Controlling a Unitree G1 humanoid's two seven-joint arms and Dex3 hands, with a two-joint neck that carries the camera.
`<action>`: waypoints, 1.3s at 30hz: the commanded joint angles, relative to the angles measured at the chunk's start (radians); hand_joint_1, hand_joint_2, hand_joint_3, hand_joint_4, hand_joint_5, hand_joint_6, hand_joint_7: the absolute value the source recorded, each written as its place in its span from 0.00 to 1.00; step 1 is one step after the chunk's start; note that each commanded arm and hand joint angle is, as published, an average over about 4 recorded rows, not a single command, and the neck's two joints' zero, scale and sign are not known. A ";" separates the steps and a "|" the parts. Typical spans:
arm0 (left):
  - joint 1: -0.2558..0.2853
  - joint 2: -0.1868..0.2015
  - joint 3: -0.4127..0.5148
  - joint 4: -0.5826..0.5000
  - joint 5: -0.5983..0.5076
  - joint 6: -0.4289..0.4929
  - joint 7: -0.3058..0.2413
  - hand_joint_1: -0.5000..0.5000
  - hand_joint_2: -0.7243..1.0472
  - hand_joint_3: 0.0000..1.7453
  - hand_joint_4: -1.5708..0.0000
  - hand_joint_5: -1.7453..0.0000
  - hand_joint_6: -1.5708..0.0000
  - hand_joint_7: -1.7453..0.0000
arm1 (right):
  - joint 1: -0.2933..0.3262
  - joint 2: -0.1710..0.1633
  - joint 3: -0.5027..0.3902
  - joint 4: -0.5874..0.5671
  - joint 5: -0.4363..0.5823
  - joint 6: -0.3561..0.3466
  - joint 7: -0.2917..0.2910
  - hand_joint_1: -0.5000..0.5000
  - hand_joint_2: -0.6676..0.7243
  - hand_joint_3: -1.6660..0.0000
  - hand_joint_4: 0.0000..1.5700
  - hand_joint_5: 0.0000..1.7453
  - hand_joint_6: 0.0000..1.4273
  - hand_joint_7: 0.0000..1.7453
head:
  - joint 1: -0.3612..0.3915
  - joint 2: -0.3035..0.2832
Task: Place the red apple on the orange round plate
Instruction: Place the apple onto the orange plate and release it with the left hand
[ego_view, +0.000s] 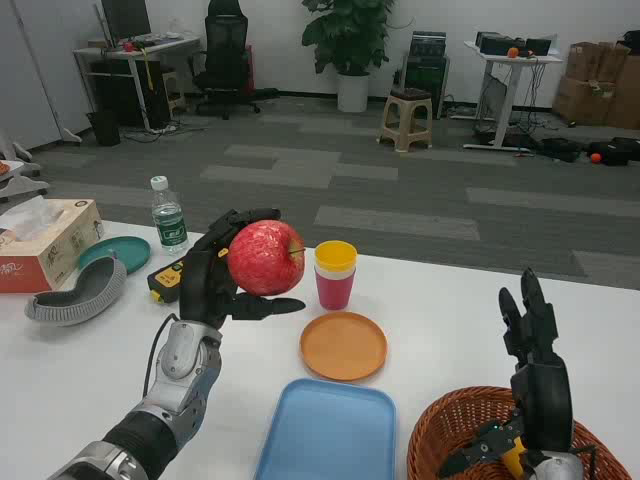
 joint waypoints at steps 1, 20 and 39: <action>0.021 -0.007 -0.015 -0.009 -0.018 -0.009 0.004 0.00 1.00 0.05 0.00 0.00 0.10 0.20 | 0.013 -0.011 -0.016 -0.017 0.009 0.002 0.004 0.46 0.82 0.95 0.00 0.00 0.00 0.04 | 0.009 -0.007; 0.018 -0.009 -0.023 -0.008 -0.018 -0.009 0.004 0.00 1.00 0.05 0.00 0.00 0.10 0.21 | 0.007 -0.013 -0.015 -0.012 0.010 0.002 0.005 0.49 0.82 0.95 0.00 0.00 0.00 0.04 | 0.005 -0.013; -0.035 -0.005 -0.111 0.060 -0.013 0.014 0.021 0.00 1.00 0.05 0.00 0.00 0.10 0.23 | 0.007 -0.013 -0.012 -0.013 0.010 0.002 0.005 0.50 0.82 0.95 0.00 0.00 0.00 0.04 | 0.011 -0.013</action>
